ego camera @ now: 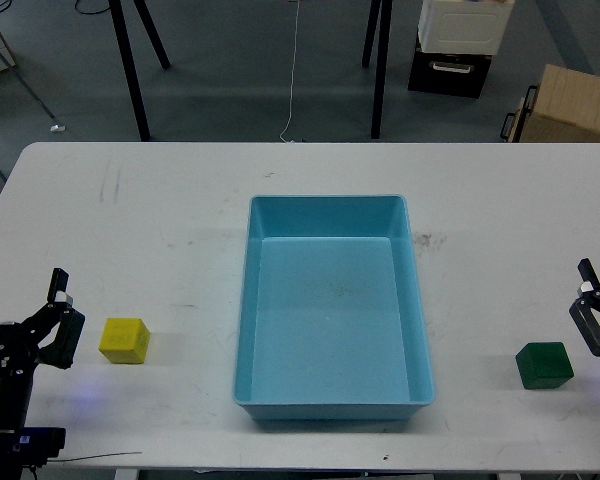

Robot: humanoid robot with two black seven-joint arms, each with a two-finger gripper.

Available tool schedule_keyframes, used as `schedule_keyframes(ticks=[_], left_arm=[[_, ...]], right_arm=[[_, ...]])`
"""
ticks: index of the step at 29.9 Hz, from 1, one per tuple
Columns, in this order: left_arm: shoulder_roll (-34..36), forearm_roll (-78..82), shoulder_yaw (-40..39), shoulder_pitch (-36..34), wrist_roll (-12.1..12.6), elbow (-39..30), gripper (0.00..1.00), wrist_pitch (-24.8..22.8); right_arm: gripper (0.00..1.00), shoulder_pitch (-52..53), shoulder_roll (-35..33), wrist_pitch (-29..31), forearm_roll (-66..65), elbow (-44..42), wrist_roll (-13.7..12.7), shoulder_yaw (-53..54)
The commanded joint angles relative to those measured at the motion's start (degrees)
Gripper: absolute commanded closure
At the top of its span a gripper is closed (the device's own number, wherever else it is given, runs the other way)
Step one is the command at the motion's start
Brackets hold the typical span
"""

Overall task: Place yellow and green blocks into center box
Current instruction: 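Move the right gripper over the dark green cube and open it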

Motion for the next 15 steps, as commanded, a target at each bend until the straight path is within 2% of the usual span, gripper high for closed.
schedule_keyframes(ticks=[1, 12, 13, 15], left_arm=[[0.0, 0.0, 0.1, -0.2, -0.1, 0.0, 0.0, 0.0], [0.0, 0.5, -0.3, -0.9, -0.5, -0.1, 0.0, 0.0], [0.0, 0.6, -0.2, -0.9, -0.5, 0.0, 0.0, 0.0], [0.0, 0.5, 0.3, -1.3, -0.4, -0.1, 0.0, 0.0]], right_arm=[[0.0, -0.1, 0.1, 0.1, 0.0, 0.0, 0.1, 0.7], [0.0, 1.9, 2.2, -0.3, 0.2, -1.4, 0.6, 6.0], [0.0, 2.2, 0.9, -0.4, 0.1, -1.5, 0.6, 5.9], [0.0, 2.4, -5.9, -0.9, 0.1, -1.5, 0.3, 4.8]])
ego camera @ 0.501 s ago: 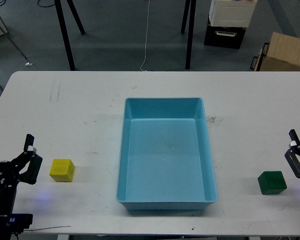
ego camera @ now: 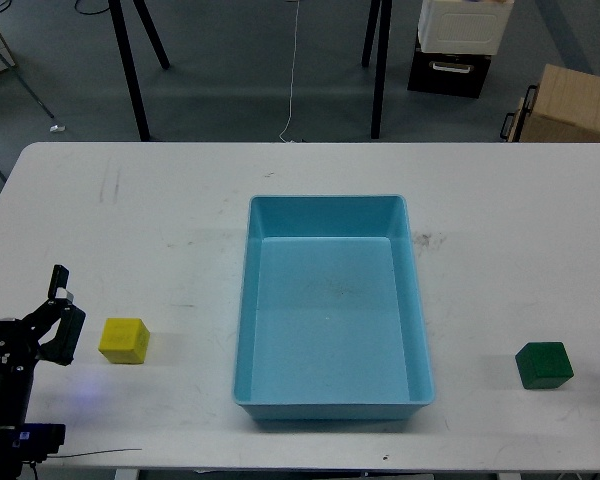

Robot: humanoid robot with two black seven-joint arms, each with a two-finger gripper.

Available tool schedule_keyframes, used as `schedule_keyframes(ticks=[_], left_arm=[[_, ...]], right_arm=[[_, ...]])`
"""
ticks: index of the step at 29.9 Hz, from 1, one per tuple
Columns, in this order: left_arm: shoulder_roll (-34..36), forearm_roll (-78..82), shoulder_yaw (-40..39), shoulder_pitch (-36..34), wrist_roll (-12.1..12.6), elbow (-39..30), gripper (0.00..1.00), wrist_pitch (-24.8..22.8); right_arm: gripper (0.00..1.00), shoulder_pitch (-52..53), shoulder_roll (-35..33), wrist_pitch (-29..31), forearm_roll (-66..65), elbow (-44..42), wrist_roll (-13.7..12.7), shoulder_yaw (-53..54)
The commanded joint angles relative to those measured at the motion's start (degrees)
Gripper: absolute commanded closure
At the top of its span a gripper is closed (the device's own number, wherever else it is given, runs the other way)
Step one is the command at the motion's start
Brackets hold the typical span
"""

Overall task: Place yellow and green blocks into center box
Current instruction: 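Move the right gripper over the dark green cube and open it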

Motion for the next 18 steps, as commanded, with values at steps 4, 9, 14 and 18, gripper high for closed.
schedule_keyframes(ticks=[4, 9, 14, 18], left_arm=[[0.0, 0.0, 0.5, -1.1, 0.1, -0.1, 0.0, 0.0], [0.0, 0.0, 0.5, -1.4, 0.1, 0.0, 0.0, 0.0], [0.0, 0.1, 1.2, -2.6, 0.1, 0.1, 0.0, 0.0], [0.0, 0.2, 3.5, -3.6, 0.1, 0.1, 0.0, 0.0]], right_arm=[[0.0, 3.1, -21.9, -4.1, -0.5, 0.0, -1.1, -4.8], [0.0, 13.9, -41.9, -7.1, -4.4, -0.1, -7.7, -13.7], [0.0, 33.5, -50.9, -8.5, -21.6, -2.7, -16.5, -31.4], [0.0, 52.2, -51.5, -8.4, -32.8, -5.6, -21.3, -52.3]])
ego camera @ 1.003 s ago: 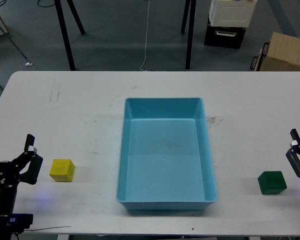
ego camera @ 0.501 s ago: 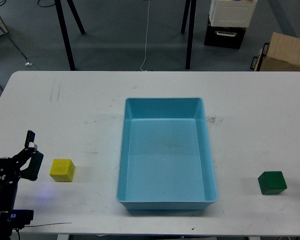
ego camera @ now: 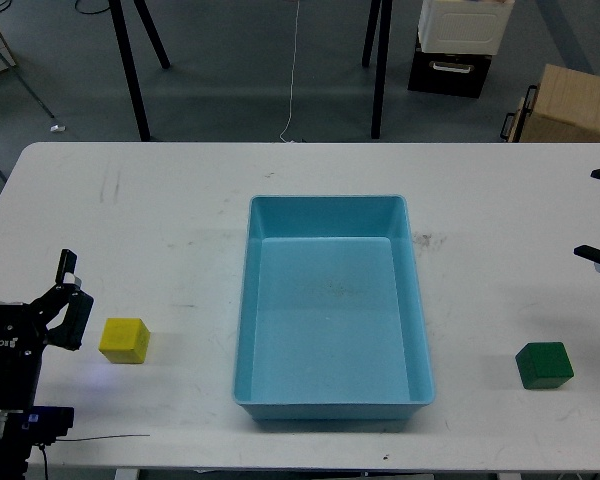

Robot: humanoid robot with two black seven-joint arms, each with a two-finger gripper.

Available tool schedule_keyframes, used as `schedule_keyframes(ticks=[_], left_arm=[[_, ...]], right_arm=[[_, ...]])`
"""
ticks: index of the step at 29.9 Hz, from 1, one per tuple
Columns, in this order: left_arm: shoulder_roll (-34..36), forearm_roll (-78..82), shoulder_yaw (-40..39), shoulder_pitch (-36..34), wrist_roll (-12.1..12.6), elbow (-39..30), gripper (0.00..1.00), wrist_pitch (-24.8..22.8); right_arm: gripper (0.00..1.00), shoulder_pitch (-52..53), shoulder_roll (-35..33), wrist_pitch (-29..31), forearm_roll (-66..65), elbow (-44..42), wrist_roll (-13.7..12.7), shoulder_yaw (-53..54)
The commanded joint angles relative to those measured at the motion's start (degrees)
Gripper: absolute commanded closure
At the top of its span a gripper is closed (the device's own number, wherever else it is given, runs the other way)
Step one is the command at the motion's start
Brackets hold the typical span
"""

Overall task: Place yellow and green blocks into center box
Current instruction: 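Move the right gripper over the dark green cube and open it, then lower the right gripper and grasp the dark green cube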

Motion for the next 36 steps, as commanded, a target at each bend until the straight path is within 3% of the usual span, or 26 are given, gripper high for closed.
schedule_keyframes(ticks=[1, 4, 7, 11, 23, 36], left_arm=[[0.0, 0.0, 1.5, -0.7, 0.0, 0.0, 0.0, 0.0], [0.0, 0.0, 1.9, -1.3, 0.0, 0.0, 0.0, 0.0], [0.0, 0.1, 2.3, -1.3, 0.0, 0.1, 0.0, 0.0], [0.0, 0.1, 2.4, -1.3, 0.0, 0.1, 0.0, 0.0], [0.0, 0.2, 2.4, -1.3, 0.0, 0.9, 0.0, 0.0], [0.0, 0.3, 4.8, -1.6, 0.0, 2.2, 0.0, 0.0]], right_arm=[[0.0, 18.1, -0.1, 0.0, -10.5, -2.6, -3.3, -19.2], [0.0, 30.2, 0.4, 0.6, -17.9, -2.8, -4.0, -33.7], [0.0, 40.8, 0.7, 1.5, -25.1, -2.3, -7.2, -46.0], [0.0, 49.4, 1.6, 9.0, -35.9, -2.3, -10.8, -56.4], [0.0, 53.6, 13.4, 10.2, -40.1, -2.1, -11.1, -65.9], [0.02, 58.2, 21.5, 8.2, -40.2, -4.8, -12.2, -75.4]])
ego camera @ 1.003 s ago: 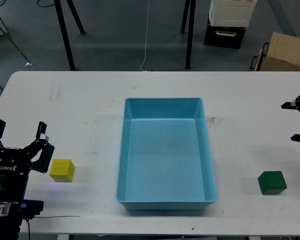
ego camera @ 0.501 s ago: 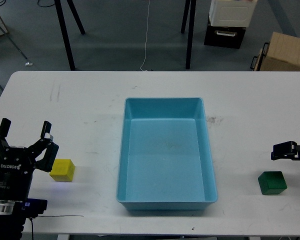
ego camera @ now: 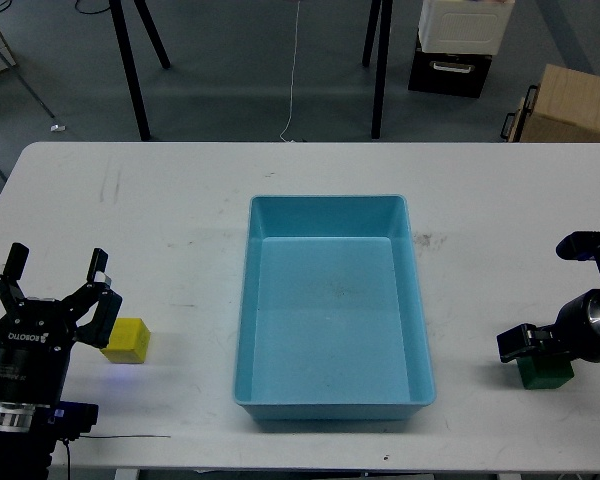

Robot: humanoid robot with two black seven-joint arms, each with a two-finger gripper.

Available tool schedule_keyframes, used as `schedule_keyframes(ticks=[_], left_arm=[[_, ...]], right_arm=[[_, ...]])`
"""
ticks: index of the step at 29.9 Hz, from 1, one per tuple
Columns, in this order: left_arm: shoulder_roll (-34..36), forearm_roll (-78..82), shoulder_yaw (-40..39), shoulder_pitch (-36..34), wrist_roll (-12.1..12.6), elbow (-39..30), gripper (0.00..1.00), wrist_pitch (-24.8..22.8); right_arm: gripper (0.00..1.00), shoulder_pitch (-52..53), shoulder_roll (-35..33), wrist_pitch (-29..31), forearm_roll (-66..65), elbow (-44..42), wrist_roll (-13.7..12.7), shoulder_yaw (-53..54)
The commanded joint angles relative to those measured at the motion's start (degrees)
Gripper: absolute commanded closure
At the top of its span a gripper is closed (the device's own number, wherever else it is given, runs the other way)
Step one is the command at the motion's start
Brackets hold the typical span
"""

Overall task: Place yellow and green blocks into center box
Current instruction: 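Lower the right gripper and grasp the dark green cube, then lift the green cube and carry it into the blue tub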

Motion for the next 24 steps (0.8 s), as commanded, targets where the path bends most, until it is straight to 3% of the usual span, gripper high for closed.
schedule_keyframes(ticks=[1, 3, 7, 11, 19, 22, 24], left_arm=[[0.0, 0.0, 0.9, 0.0, 0.0, 0.0, 0.0, 0.0], [0.0, 0.0, 0.9, 0.0, 0.0, 0.0, 0.0, 0.0], [0.0, 0.0, 0.9, 0.0, 0.0, 0.0, 0.0, 0.0], [0.0, 0.0, 0.9, 0.0, 0.0, 0.1, 0.0, 0.0], [0.0, 0.3, 0.9, 0.0, 0.0, 0.1, 0.0, 0.0], [0.0, 0.3, 2.3, -0.9, 0.0, 0.0, 0.0, 0.0], [0.0, 0.3, 3.1, -1.8, -0.1, 0.0, 0.0, 0.0]], right_arm=[[0.04, 0.2, 2.0, -1.3, 0.1, -0.7, 0.1, -1.6], [0.15, 0.2, 2.4, -1.4, 0.1, -0.7, 0.1, -2.1], [0.73, 0.1, 2.4, -1.6, 0.0, -0.6, -0.2, -2.8], [0.99, 0.2, 1.9, -2.6, 0.1, 0.0, -0.5, -2.9], [0.99, 4.9, -0.3, -2.8, 1.2, 2.2, -0.5, -2.2], [0.99, 12.1, 1.6, -2.9, 2.0, 2.1, -0.4, -2.1], [0.99, 18.3, 6.9, -2.9, 5.7, 1.3, -0.3, -2.3]])
